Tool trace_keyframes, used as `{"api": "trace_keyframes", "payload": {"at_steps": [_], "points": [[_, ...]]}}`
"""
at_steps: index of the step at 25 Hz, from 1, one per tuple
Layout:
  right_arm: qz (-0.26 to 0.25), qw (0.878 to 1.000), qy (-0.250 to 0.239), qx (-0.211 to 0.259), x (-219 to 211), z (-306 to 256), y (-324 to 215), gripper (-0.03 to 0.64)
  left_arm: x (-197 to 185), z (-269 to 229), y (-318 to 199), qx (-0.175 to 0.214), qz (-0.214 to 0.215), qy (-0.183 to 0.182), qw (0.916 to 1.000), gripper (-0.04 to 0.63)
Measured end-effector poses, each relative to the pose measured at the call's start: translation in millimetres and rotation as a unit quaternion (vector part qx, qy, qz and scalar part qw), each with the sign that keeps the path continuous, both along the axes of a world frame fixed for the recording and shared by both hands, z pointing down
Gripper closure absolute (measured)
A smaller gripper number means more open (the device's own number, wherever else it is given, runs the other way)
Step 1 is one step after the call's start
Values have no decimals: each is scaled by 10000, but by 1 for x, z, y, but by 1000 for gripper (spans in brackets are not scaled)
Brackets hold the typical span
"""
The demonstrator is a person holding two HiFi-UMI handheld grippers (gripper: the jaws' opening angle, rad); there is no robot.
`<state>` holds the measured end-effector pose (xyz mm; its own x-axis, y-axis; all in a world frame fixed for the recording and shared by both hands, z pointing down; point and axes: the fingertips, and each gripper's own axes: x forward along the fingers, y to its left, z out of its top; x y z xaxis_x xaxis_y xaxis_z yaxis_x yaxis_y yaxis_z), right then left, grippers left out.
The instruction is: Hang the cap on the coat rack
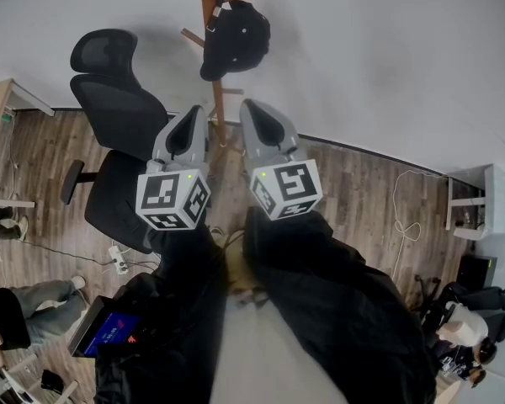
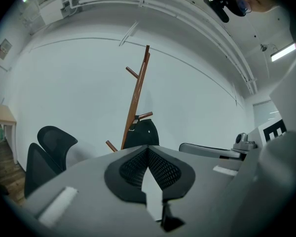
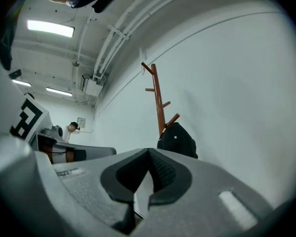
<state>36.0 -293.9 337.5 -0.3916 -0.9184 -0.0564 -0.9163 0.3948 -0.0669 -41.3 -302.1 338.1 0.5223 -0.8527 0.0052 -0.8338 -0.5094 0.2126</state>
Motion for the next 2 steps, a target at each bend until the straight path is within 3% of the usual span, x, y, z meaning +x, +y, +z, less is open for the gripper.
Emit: {"api": "trace_keyframes", "payload": {"at_steps": [2], "points": [[12,10000,1,4,-2,0,0,624,-2,0,0,-2,7,8,10000,592]]}}
